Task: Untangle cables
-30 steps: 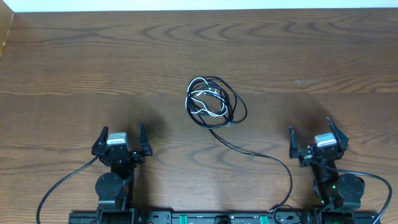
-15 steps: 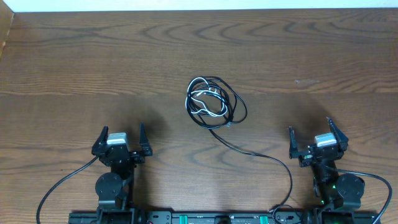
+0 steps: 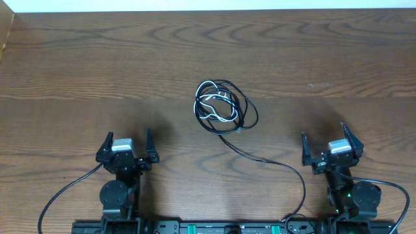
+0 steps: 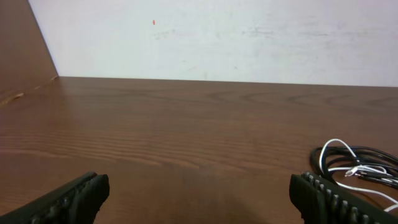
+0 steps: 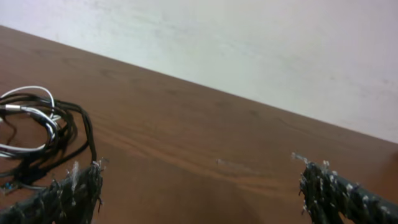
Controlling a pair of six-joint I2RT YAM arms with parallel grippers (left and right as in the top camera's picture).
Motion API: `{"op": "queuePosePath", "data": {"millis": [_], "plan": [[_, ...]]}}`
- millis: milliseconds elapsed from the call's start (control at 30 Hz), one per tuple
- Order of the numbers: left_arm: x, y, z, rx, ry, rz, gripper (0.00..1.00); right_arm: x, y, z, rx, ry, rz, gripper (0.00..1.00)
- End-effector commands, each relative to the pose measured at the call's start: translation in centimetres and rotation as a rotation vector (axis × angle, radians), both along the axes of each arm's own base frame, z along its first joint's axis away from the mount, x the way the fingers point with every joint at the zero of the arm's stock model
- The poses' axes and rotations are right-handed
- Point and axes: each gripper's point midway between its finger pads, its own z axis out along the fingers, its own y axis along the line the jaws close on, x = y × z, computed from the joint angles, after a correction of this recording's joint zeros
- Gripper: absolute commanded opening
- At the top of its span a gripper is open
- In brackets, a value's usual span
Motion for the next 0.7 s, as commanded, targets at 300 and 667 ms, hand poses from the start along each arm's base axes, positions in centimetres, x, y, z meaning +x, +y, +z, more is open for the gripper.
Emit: {"op": "queuePosePath", "data": {"millis": [300,667], "plan": [[-0.2,-0.8,2.7,0.009,0.006,-0.046,0.98,-0.5,1.2,2.3,0.046,-0.044,0.069,0.99],[3.2,-2.7,8.4,-0.010,0.151,-0.153,0.98,-0.7,1.2,5.6,0.053,0.055,0.067,0.99]]}}
